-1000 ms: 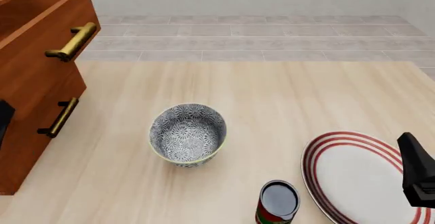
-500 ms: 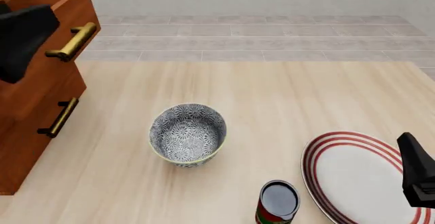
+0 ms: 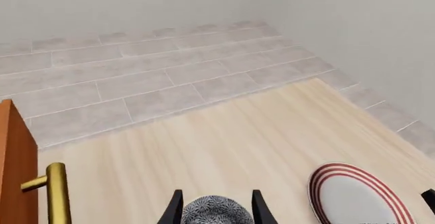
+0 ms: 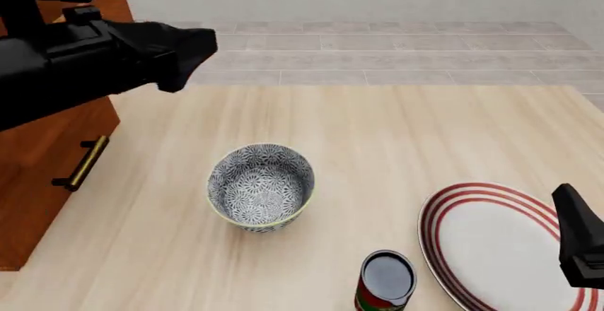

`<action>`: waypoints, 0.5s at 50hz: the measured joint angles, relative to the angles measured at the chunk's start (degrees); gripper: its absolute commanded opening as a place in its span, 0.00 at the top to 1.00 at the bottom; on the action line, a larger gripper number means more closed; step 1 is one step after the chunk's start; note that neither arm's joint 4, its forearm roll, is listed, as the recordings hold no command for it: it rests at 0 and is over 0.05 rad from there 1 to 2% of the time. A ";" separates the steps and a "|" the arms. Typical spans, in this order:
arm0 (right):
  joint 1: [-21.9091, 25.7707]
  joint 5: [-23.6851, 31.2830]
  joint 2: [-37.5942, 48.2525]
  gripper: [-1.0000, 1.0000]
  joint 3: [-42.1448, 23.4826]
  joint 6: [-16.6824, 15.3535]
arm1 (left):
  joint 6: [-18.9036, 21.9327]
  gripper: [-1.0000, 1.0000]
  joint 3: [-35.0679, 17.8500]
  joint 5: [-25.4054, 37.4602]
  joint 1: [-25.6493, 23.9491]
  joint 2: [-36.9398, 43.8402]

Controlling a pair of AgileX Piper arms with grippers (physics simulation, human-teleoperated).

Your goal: Put the bowl on top of the cabinet.

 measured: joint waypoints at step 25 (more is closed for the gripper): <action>0.20 0.07 0.02 0.00 0.00 -0.54 | -4.40 0.00 2.38 -5.14 4.90 13.59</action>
